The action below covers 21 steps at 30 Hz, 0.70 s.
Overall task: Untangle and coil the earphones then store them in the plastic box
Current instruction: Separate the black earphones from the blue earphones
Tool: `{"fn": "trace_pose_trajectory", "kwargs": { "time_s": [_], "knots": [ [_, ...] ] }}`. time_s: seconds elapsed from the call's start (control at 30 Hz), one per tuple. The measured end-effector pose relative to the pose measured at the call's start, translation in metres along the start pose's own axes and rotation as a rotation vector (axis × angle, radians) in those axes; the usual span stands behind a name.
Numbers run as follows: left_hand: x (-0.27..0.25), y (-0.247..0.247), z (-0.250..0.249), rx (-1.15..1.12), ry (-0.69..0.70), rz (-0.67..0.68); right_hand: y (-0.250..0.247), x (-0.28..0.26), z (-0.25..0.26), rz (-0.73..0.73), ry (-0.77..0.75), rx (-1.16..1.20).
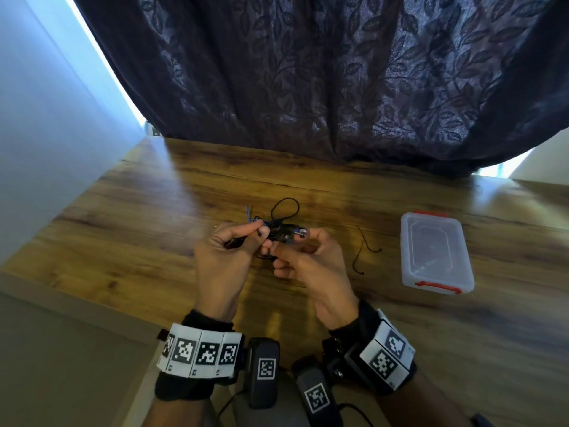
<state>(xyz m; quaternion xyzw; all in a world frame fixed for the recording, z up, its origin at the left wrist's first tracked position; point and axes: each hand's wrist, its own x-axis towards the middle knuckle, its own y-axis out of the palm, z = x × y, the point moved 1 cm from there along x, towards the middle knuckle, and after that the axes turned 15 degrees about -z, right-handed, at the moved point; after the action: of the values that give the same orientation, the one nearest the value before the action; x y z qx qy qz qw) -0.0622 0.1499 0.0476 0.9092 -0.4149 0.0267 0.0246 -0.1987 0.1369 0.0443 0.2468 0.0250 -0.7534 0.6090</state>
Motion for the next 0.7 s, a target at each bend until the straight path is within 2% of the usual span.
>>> {"fn": "trace_pose_trajectory", "kwargs": {
  "time_s": [0.17, 0.27, 0.33, 0.4, 0.5, 0.57, 0.7],
  "knots": [
    [0.003, 0.0, 0.004, 0.07, 0.138, -0.032, 0.002, -0.011, 0.003, -0.03, -0.018, 0.016],
    [0.002, 0.0, 0.007, 0.12, 0.189, -0.042, 0.002, -0.018, 0.003, -0.036, -0.086, -0.022],
    [0.001, 0.002, 0.006, 0.131, 0.206, -0.047, 0.001, -0.023, 0.002, -0.049, -0.268, -0.151],
    [0.0, 0.003, 0.005, 0.126, 0.192, -0.036, 0.001, -0.027, 0.0, -0.067, -0.56, -0.306],
    [0.0, 0.001, 0.004, 0.137, 0.179, 0.003, 0.001, -0.027, 0.001, -0.054, -0.847, -0.365],
    [-0.002, 0.0, 0.001, 0.133, 0.17, 0.027, 0.001, -0.023, 0.003, -0.056, -0.935, -0.347],
    [-0.008, 0.001, -0.003, 0.083, 0.154, 0.062, 0.002, -0.017, 0.005, -0.081, -0.99, -0.298]
  ]
}}
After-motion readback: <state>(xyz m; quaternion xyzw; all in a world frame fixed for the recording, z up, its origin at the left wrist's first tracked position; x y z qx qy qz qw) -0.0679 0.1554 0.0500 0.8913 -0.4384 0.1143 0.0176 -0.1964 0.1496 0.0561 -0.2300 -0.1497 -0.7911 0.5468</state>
